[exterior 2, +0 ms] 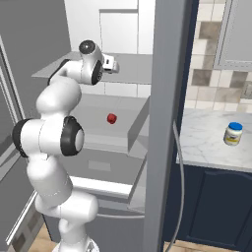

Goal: Place the ketchup and mayonnaise from the counter to the top shelf of the fridge. If the existing items in the fridge are on the top shelf, move them to other shelves.

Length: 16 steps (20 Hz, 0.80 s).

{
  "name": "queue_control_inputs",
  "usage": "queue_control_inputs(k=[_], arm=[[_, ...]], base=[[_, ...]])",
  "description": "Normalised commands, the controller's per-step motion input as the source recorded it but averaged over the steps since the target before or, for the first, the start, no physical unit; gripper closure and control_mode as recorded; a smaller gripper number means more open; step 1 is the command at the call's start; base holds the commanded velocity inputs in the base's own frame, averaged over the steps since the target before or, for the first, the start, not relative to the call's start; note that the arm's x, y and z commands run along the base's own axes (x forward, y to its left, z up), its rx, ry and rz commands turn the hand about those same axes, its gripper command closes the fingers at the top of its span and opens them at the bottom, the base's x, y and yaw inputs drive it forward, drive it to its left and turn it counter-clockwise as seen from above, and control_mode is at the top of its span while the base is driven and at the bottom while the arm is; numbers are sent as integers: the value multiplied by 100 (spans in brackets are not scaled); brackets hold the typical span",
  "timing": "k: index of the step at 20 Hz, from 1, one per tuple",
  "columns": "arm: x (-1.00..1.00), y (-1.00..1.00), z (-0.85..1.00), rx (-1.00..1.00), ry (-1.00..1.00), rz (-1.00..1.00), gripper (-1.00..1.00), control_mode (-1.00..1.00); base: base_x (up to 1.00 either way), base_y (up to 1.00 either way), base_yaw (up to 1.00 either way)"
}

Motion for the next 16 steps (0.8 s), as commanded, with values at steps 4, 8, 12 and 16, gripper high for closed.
queue_control_inputs(k=[4,8,12,16], arm=[[62,0,-28,0,2,0,-100,-100],[63,0,-20,0,2,0,-100,-100],[64,1,-18,0,0,0,-100,-100],[45,4,-36,0,0,0,100,-100]], base=[[0,0,0],[0,0,0],[0,0,0],[0,0,0]])
